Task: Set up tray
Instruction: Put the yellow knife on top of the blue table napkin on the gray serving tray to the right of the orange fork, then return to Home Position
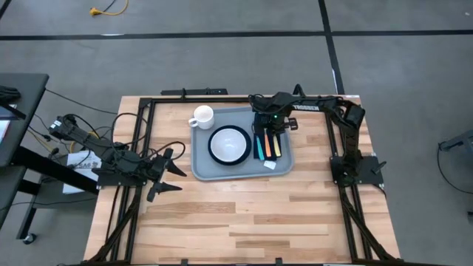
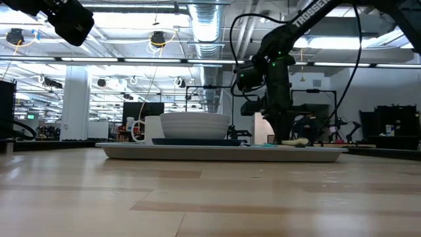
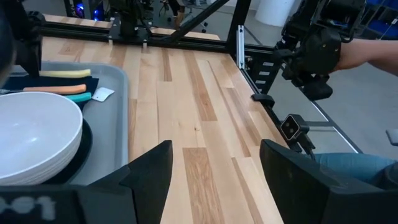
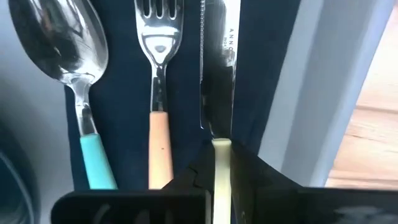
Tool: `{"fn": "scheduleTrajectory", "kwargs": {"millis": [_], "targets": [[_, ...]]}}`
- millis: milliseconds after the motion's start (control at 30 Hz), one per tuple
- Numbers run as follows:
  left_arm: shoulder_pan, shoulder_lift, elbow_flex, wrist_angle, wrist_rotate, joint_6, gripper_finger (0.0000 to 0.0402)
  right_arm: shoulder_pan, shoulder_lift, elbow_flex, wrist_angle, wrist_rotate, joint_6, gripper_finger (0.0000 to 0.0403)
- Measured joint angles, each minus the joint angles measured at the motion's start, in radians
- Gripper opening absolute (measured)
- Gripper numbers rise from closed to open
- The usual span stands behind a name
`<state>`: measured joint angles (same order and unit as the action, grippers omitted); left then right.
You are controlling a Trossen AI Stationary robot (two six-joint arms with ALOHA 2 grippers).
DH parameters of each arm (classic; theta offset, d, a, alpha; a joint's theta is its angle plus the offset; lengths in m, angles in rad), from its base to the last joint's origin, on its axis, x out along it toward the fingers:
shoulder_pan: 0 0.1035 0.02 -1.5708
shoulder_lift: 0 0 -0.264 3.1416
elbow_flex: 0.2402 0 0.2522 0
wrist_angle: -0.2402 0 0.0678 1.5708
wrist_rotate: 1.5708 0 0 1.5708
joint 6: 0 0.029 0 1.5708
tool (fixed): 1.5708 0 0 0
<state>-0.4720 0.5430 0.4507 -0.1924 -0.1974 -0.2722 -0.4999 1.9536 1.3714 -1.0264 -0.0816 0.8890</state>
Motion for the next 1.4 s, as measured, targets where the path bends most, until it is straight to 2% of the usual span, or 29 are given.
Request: {"fn": "scheduleTrajectory", "kwargs": {"millis": [333,733,1067,1233,1400], "targets": [[0.000,0.000,0.000,0.000,0.000,0.000,0.0231,0.000,0.000,0.000,0.020,-0.019,0.011,0.0021],[0.000,0.000,0.000,0.000,0.000,0.000,0.0231,0.008,0.000,0.000,0.018,-0.016,0.002,0.0078],[0.000,0.000,0.000,0.008,-0.004,0.024,0.0231,0.008,-0.012,0.026,-0.038,-0.007,-0.085,0.0082],[-0.009,-0.036,-0.008,0.081,-0.046,0.075,0.0231,0.030,-0.018,0.110,-0.137,0.008,-0.093,0.0081],[-0.049,-0.145,-0.162,0.300,-0.127,0.120,0.0231,0.094,-0.033,0.210,-0.205,0.023,-0.184,0.0081]]}}
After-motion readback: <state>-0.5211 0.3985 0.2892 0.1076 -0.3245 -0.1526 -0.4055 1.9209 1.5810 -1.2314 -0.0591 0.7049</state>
